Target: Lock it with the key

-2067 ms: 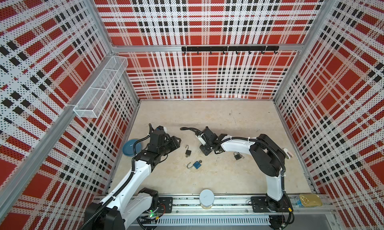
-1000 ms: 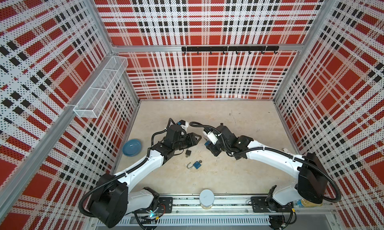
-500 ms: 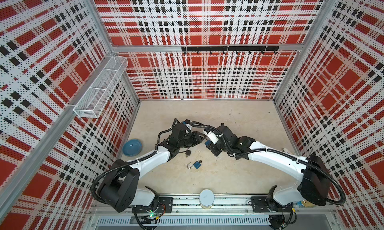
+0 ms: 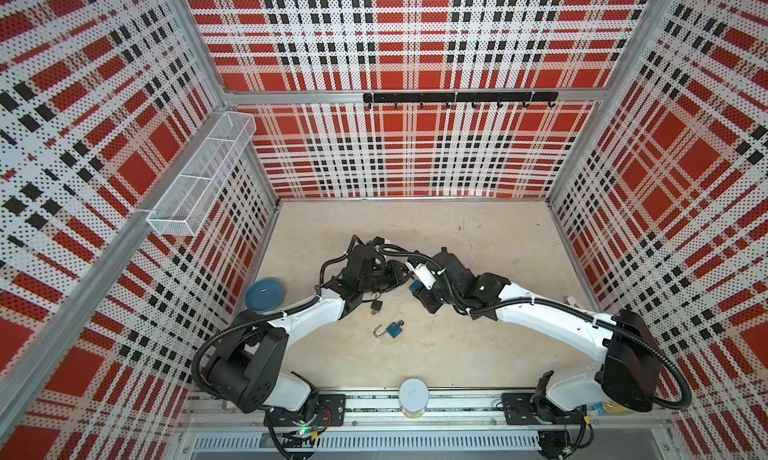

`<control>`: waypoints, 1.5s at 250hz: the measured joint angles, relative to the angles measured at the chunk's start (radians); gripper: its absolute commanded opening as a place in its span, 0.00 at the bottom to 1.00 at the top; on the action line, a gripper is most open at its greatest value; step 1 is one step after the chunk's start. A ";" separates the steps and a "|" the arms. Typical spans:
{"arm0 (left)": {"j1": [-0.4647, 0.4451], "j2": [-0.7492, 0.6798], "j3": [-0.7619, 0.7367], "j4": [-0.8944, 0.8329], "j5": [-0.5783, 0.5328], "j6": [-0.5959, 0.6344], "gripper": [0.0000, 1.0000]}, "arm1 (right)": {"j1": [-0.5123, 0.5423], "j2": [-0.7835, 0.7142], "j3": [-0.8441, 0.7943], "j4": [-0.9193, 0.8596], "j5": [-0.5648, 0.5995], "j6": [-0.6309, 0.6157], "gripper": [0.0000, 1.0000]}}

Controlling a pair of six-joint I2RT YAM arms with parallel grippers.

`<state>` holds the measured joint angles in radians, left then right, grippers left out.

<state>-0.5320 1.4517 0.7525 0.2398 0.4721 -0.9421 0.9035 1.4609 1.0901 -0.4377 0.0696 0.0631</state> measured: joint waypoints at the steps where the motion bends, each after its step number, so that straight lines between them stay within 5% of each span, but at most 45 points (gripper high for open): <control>1: 0.000 0.000 0.000 0.000 0.000 -0.001 0.20 | 0.000 0.000 0.000 0.000 0.000 0.000 0.07; 106: -0.002 0.004 0.006 0.044 0.024 -0.019 0.02 | 0.000 0.000 0.000 -0.008 0.013 -0.001 0.06; 165: -0.002 0.009 0.006 0.045 0.027 -0.020 0.22 | 0.005 0.000 0.000 -0.007 0.023 -0.005 0.05; 226: -0.002 0.015 0.006 0.045 0.040 -0.019 0.24 | 0.016 0.000 0.000 -0.008 0.025 -0.013 0.04; 333: -0.006 0.028 0.011 0.075 0.067 -0.034 0.00 | 0.018 -0.001 0.002 -0.015 0.031 -0.015 0.04; 355: -0.006 0.028 0.011 0.075 0.067 -0.035 0.00 | 0.018 -0.002 0.002 -0.014 0.034 -0.014 0.12; 375: -0.006 0.028 0.011 0.077 0.065 -0.039 0.00 | 0.018 -0.003 -0.003 -0.006 0.037 -0.007 0.37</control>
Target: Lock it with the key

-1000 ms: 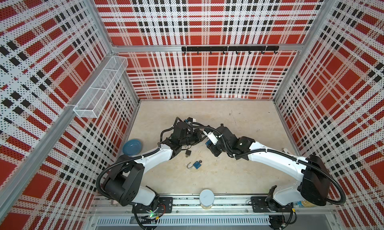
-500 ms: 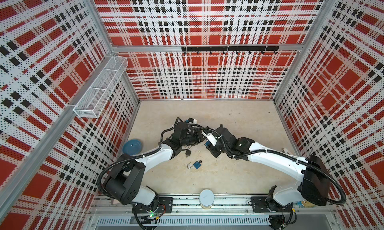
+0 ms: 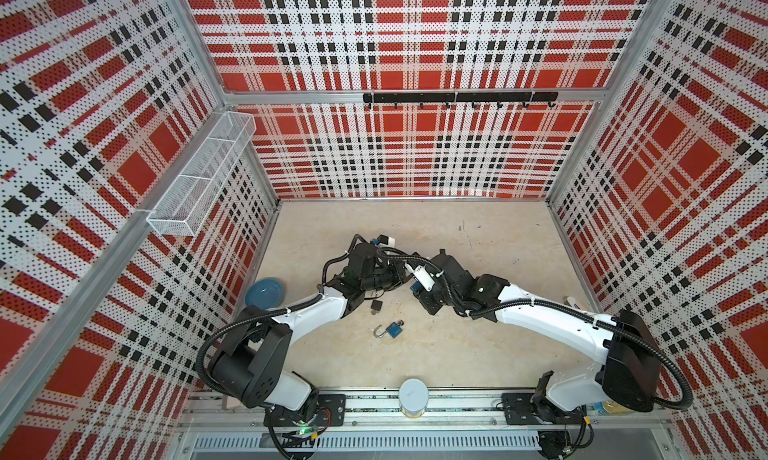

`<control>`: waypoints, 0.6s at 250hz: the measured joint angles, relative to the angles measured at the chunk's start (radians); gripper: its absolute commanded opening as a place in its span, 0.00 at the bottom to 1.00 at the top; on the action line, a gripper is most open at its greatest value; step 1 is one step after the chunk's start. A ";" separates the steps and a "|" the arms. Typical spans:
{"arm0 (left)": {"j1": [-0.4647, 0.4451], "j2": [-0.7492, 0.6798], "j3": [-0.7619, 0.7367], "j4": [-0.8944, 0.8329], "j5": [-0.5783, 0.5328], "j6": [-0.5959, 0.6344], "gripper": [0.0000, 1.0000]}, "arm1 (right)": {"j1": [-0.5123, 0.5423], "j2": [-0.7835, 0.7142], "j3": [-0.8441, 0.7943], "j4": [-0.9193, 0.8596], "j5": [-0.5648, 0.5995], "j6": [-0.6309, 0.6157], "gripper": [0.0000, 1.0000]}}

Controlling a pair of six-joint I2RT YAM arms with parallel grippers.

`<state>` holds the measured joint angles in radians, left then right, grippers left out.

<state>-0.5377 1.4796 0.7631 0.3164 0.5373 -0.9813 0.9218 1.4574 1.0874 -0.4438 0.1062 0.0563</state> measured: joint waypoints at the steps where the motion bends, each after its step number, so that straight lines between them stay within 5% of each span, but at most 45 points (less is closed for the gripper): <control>1: 0.000 0.000 0.000 0.000 0.000 0.000 0.00 | 0.000 0.000 0.000 0.001 0.000 0.000 0.38; 44: -0.014 -0.001 -0.022 0.038 -0.049 -0.034 0.00 | -0.010 -0.079 -0.084 0.091 -0.021 0.051 0.59; 150: -0.143 -0.064 0.020 0.119 -0.246 -0.153 0.00 | -0.329 -0.460 -0.360 0.367 -0.330 0.218 0.62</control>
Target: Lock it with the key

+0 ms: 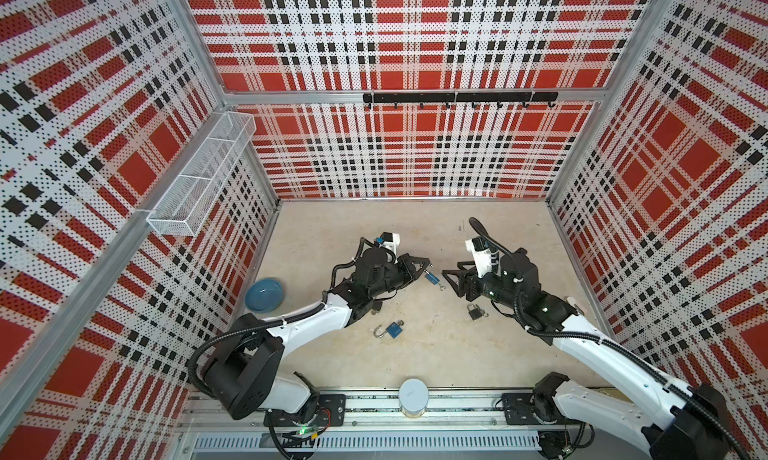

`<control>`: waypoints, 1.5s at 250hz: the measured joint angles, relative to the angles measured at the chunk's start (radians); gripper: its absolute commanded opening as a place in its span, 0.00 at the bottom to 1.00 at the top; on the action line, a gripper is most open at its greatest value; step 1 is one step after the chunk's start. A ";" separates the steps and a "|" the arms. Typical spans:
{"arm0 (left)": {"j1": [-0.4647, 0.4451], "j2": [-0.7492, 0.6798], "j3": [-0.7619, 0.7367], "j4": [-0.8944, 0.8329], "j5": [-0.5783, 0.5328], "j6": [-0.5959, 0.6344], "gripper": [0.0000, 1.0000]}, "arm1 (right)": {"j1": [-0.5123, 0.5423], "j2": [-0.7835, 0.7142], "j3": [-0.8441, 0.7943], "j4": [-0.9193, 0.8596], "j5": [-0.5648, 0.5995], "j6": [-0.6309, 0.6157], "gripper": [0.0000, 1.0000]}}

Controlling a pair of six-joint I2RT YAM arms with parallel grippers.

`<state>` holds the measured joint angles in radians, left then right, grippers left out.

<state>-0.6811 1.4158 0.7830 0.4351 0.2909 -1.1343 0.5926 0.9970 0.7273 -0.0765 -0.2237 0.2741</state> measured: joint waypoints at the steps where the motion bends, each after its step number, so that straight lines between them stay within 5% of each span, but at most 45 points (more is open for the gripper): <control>1: -0.001 0.000 0.001 0.001 -0.002 -0.001 0.00 | -0.001 -0.002 -0.001 0.001 -0.002 0.000 0.62; 117: -0.047 -0.027 0.079 0.038 -0.074 -0.095 0.00 | -0.027 0.018 0.001 0.091 -0.212 -0.015 0.45; 231: -0.055 -0.034 0.093 0.041 -0.082 -0.115 0.00 | -0.031 0.055 0.043 0.088 -0.216 -0.047 0.25; 293: -0.056 -0.035 0.093 0.042 -0.082 -0.119 0.00 | -0.032 0.074 0.051 0.093 -0.220 -0.047 0.23; 334: -0.055 -0.037 0.093 0.042 -0.082 -0.124 0.00 | -0.033 0.080 0.054 0.098 -0.241 -0.045 0.00; 375: -0.055 -0.051 0.093 0.044 -0.084 -0.125 0.00 | -0.035 0.080 0.064 0.103 -0.248 -0.050 0.00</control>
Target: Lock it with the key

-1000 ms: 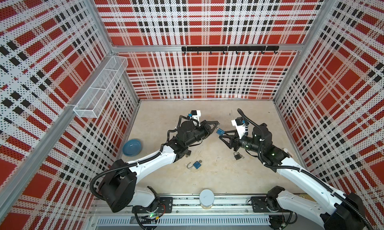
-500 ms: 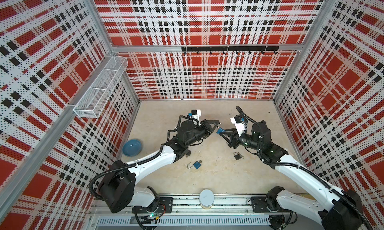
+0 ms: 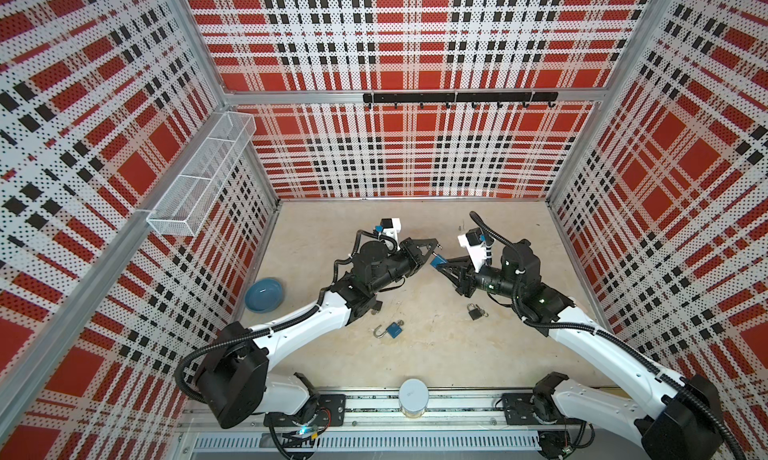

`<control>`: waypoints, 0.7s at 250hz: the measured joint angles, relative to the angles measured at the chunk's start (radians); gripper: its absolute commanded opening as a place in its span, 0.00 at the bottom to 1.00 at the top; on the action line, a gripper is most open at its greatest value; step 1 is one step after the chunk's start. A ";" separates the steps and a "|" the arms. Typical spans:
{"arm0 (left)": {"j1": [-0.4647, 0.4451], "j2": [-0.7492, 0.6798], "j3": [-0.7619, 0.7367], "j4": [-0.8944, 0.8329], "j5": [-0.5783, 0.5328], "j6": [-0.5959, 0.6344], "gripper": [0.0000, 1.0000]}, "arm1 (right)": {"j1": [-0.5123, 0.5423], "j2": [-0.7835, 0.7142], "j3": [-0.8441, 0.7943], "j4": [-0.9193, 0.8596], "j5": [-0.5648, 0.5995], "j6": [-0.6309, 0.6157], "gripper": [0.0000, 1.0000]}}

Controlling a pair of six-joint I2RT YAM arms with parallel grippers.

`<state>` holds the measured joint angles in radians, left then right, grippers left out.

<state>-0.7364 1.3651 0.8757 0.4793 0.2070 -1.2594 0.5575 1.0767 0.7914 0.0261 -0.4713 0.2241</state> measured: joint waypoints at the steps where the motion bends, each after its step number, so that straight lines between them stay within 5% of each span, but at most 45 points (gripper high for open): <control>1: 0.000 0.000 0.000 0.000 0.000 0.000 0.00 | 0.000 0.000 0.000 0.000 0.000 0.000 0.00; 7: 0.000 -0.001 0.000 0.000 0.000 0.000 0.00 | 0.000 0.000 0.001 0.000 0.000 0.000 0.00; 29: 0.003 -0.003 0.000 0.001 -0.001 0.005 0.29 | 0.000 -0.002 0.006 -0.010 -0.001 -0.001 0.00; 44: 0.010 -0.010 0.000 -0.001 0.000 0.007 0.40 | -0.002 -0.002 0.022 -0.043 0.005 0.000 0.00; 94: 0.061 -0.111 0.003 -0.113 -0.003 0.100 0.47 | -0.011 -0.001 0.095 -0.172 0.003 -0.016 0.00; 175: 0.089 -0.177 0.132 -0.385 0.030 0.433 0.46 | -0.001 0.013 0.183 -0.333 -0.090 -0.050 0.00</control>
<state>-0.6476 1.1881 1.0080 0.0948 0.2367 -0.8268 0.5564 1.0893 0.9745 -0.3065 -0.5613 0.1738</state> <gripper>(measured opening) 0.461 0.167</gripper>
